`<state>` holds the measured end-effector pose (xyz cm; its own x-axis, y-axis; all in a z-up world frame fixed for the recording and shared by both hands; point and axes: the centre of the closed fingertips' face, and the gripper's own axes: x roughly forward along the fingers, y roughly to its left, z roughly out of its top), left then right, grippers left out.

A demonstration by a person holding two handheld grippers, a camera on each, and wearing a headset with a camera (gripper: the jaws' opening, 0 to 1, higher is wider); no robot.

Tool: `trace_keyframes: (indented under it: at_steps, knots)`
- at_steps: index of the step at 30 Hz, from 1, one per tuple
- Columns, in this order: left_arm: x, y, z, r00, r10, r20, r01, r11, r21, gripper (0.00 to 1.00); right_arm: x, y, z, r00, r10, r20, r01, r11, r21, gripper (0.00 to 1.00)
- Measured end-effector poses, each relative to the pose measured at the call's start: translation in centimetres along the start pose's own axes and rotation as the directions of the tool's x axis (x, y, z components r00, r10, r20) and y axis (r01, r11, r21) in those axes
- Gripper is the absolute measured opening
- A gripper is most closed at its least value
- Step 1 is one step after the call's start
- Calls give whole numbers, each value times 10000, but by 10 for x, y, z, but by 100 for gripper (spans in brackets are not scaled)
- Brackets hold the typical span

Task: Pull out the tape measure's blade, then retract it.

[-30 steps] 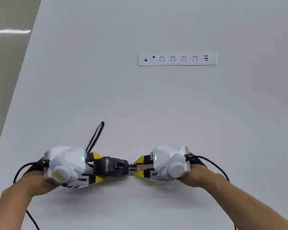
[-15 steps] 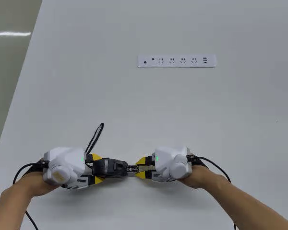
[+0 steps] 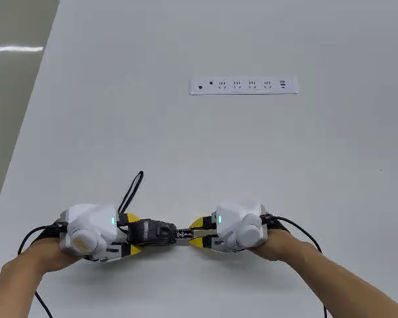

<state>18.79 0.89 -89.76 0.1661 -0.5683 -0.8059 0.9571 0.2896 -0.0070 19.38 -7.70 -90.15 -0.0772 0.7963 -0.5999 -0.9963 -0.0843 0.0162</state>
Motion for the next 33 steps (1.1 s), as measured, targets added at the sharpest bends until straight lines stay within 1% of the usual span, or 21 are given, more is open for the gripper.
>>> trace_keyframes:
  at_steps: [33]
  knots:
    - [0, 0, -1, 10000, -15, -86, 15, 10000, -14, 28, -16, 1, -7, 9999, -90, -72, 91, 10000, 13, 9]
